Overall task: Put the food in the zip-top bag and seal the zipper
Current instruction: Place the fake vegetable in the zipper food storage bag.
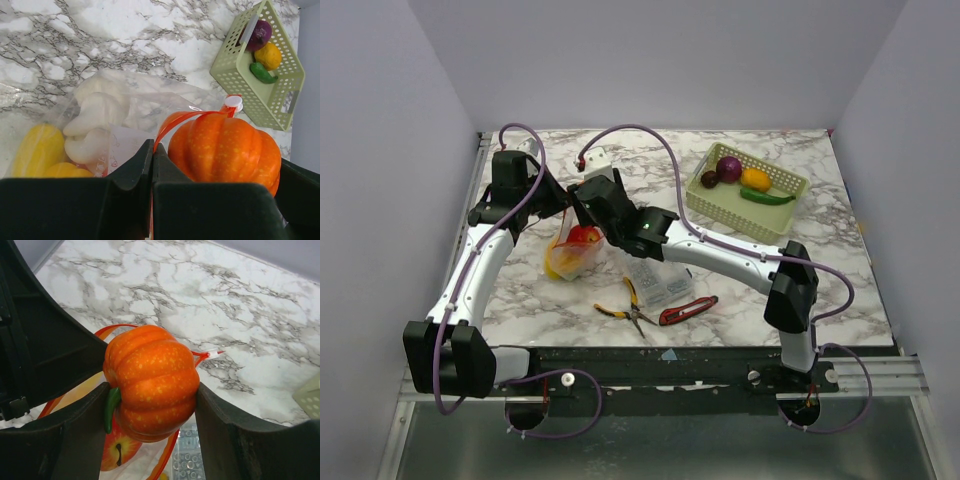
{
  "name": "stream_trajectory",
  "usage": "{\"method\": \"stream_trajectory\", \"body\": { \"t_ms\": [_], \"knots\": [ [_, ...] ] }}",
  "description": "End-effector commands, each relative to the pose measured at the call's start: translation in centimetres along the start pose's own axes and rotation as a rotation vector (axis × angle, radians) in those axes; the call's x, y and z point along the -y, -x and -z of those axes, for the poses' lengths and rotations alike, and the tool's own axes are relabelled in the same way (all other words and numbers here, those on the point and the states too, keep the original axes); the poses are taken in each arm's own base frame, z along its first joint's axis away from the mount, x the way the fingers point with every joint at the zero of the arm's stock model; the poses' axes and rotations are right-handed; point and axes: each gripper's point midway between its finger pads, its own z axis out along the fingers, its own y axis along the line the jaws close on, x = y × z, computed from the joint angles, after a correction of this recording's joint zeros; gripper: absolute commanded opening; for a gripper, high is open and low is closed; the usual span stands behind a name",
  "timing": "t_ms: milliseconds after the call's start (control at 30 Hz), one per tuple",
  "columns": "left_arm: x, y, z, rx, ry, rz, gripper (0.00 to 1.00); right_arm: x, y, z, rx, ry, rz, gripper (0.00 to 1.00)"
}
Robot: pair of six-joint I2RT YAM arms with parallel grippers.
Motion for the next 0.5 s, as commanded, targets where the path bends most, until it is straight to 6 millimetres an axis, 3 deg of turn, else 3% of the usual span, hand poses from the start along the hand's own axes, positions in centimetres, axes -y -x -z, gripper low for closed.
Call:
{"method": "stream_trajectory", "body": {
  "t_ms": [0, 67, 167, 267, 467],
  "knots": [
    [1.1, 1.3, 1.2, 0.052, -0.02, -0.028, 0.0, 1.6, 0.2, 0.1, -0.008, -0.117, 0.07, 0.61],
    [1.0, 1.3, 1.1, 0.048, -0.017, -0.026, 0.0, 1.2, 0.0, 0.1, -0.011, -0.102, 0.057, 0.76],
    [1.1, 1.1, 0.9, 0.038, -0.022, -0.021, 0.0, 0.8, -0.2, 0.0, -0.016, -0.082, 0.04, 0.88],
    [1.1, 1.3, 1.0, 0.045, -0.017, -0.027, 0.0, 0.6, 0.4, 0.2, -0.006, -0.074, 0.031, 0.92],
    [0.7, 1.5, 1.1, 0.058, 0.002, -0.035, 0.0, 1.4, 1.6, 1.9, 0.009, -0.066, -0.061, 0.92]
  ]
}}
